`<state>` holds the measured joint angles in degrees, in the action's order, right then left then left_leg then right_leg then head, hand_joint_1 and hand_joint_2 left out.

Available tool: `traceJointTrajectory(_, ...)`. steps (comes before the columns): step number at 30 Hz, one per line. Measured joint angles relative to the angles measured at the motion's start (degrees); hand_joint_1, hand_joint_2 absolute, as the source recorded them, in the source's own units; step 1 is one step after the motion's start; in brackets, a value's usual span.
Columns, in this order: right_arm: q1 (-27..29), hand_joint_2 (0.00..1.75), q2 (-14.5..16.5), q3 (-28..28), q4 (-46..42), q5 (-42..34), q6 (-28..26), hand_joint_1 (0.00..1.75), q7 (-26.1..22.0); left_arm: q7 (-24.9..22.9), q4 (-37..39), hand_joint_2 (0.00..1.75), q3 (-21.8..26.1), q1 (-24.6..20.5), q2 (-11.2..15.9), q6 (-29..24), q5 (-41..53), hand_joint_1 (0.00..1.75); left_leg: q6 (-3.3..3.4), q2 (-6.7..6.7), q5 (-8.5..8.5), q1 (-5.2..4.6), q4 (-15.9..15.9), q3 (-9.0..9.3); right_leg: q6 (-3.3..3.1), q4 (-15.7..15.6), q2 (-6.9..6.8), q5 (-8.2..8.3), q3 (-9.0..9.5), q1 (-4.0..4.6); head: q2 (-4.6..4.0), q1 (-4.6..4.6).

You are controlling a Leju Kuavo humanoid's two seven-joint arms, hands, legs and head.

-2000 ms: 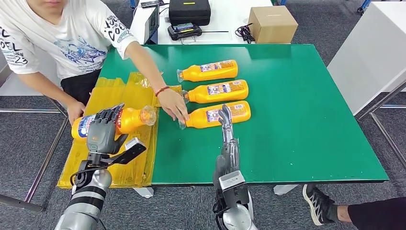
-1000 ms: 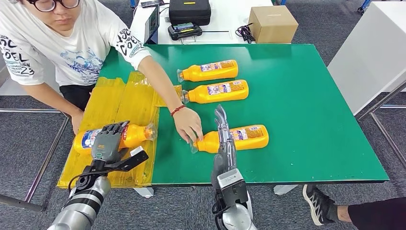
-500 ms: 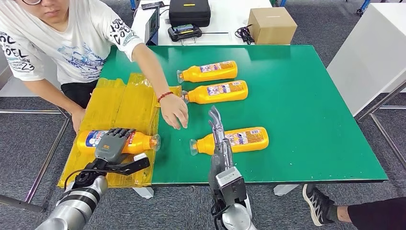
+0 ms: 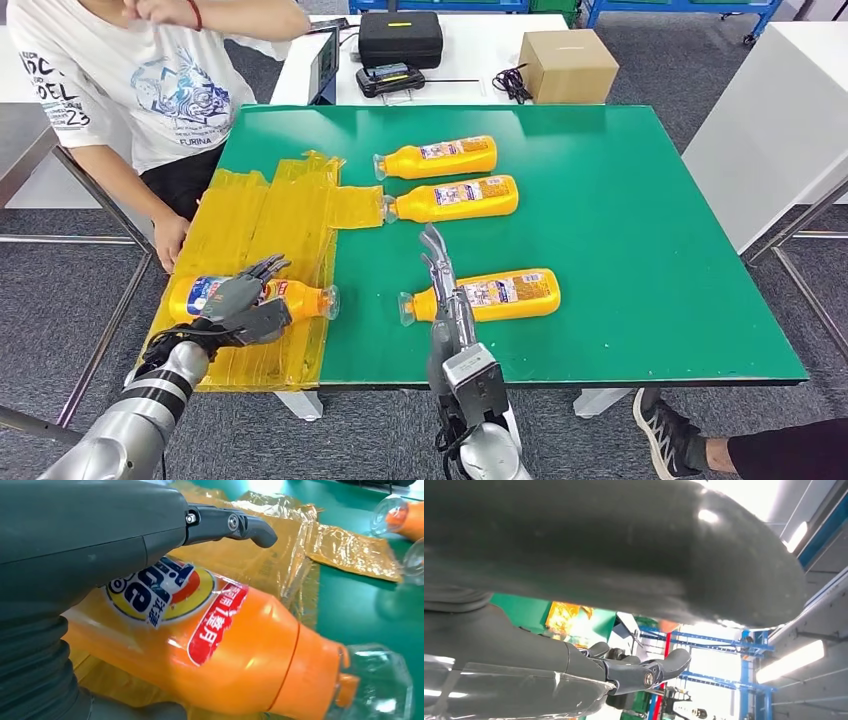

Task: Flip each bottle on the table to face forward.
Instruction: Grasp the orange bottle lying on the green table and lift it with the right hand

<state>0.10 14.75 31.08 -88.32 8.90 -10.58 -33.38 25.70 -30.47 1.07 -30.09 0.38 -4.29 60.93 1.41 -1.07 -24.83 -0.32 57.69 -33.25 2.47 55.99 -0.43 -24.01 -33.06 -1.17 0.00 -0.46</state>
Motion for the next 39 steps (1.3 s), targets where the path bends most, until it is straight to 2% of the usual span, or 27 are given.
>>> traceJointTrajectory(6, -0.06, 0.00, 0.31, -0.60, 0.52, -0.27, 0.81, 0.00, -0.07, 2.03, -0.61, 1.75, 0.10, 0.03, 1.00, 5.98, -5.90, 0.00, -0.07, -0.02, 0.14, 0.00, 0.00, 0.52, 0.03, 0.04, -0.01, -0.08, 1.05, -0.01, 0.00, 0.01)
traceJointTrajectory(11, -0.53, 0.00, 0.53, -0.86, 1.36, -0.82, 1.37, 0.00, -0.26, 4.78, -1.67, 1.75, 0.04, 0.58, 2.40, 13.42, -13.17, 0.00, -0.16, -0.07, 0.00, 0.00, 0.01, 0.72, 0.08, 0.05, -0.02, 0.15, 1.29, -0.01, 0.00, 0.01)
traceJointTrajectory(14, -0.78, 0.00, 0.62, -0.87, 2.02, -1.01, 1.52, 0.00, -0.43, 7.97, -3.18, 1.75, 0.08, 2.43, 2.56, 14.32, -18.74, 0.00, -0.17, -0.06, -0.08, 0.00, 0.01, 0.75, 0.05, 0.04, -0.01, 0.11, 1.14, -0.01, 0.00, 0.02)
traceJointTrajectory(22, -1.02, 0.00, 0.55, -0.78, 3.79, -1.01, -0.63, 0.00, -1.46, 9.96, -8.75, 1.75, 0.71, 6.79, -1.39, 7.80, -29.78, 0.00, -0.05, -0.07, 0.02, 0.00, 0.05, 0.21, 0.08, 0.05, -0.05, 0.18, 0.64, -0.01, 0.00, 0.03)
traceJointTrajectory(28, -1.18, 0.00, 0.52, -0.62, 5.01, -0.99, -1.49, 0.00, -1.42, 11.02, -11.25, 1.75, 2.14, 8.55, -3.79, 4.09, -33.98, 0.00, 0.00, 0.02, 0.11, 0.00, 0.09, -0.30, 0.13, 0.06, -0.05, 0.26, 0.12, 0.00, 0.00, 0.02)
traceJointTrajectory(30, -1.21, 0.00, 0.51, -0.60, 5.26, -0.88, -1.79, 0.00, -1.39, 11.86, -12.01, 1.75, 2.92, 8.91, -4.60, 0.64, -35.09, 0.00, 0.00, 0.07, 0.11, 0.01, 0.10, -0.40, 0.13, 0.08, -0.03, 0.27, 0.00, 0.01, 0.00, 0.02)
traceJointTrajectory(35, -1.40, 0.00, 0.43, -0.40, 5.89, -0.25, -2.77, 0.00, -1.19, 13.23, -17.02, 1.75, 4.47, 9.70, -7.07, -13.17, -38.15, 0.00, 0.00, 0.11, 0.11, 0.02, 0.11, -0.69, 0.14, 0.09, -0.02, 0.27, -0.27, 0.02, 0.00, 0.02)
traceJointTrajectory(39, -1.58, 0.00, 0.37, -0.07, 6.36, -0.07, -3.10, 0.00, -1.14, 13.24, -20.32, 1.75, 4.78, 9.95, -8.28, -15.12, -39.52, 0.00, 0.00, 0.11, 0.10, 0.02, 0.11, -0.83, 0.14, 0.09, -0.02, 0.26, -0.38, 0.01, 0.00, 0.03)
